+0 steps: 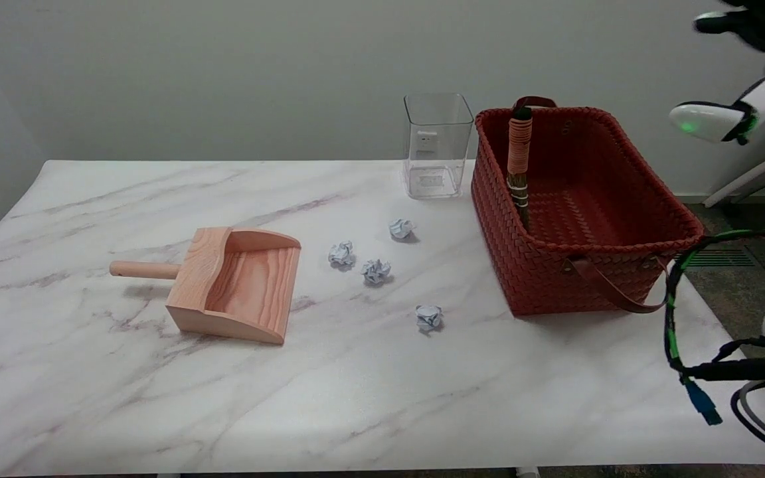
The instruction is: Pick up the broom.
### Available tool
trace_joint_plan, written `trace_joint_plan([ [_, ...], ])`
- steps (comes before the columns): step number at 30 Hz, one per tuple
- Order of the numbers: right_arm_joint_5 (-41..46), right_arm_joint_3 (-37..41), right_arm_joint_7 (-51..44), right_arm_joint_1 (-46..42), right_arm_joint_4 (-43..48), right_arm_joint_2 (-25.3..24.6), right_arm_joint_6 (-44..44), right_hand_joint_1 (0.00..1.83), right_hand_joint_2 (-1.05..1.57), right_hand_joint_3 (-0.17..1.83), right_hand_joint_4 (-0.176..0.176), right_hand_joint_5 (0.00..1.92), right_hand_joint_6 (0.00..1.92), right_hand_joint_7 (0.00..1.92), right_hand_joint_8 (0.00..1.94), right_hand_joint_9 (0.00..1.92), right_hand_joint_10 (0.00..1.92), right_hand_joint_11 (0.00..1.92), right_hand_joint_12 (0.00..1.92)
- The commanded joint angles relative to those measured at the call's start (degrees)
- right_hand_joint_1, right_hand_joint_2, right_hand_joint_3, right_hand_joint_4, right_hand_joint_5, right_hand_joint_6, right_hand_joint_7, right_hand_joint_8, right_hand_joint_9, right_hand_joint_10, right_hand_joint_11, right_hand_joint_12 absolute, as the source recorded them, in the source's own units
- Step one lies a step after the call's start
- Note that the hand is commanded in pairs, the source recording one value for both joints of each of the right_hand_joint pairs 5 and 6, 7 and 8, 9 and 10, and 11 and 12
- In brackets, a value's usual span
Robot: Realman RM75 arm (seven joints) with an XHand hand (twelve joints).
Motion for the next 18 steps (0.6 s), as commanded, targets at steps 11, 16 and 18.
trace_joint_plan([
  [11, 2.3, -21.0, 24.1, 4.7, 1.8, 0.0, -4.7, 1.11, -0.59, 0.98, 0.000, 0.02, 0.02, 0.33, 0.33, 0.41, 0.41, 0.61, 0.61],
  [16, 2.2, -22.7, 25.2, 5.9, 0.6, 0.4, -5.1, 1.11, -0.59, 0.99, 0.000, 0.00, 0.00, 0.33, 0.33, 0.42, 0.42, 0.59, 0.59],
  [18, 2.2, -25.1, 25.2, 7.8, -0.3, 0.7, -5.1, 1.11, -0.59, 0.99, 0.000, 0.00, 0.00, 0.33, 0.33, 0.42, 0.42, 0.58, 0.58],
])
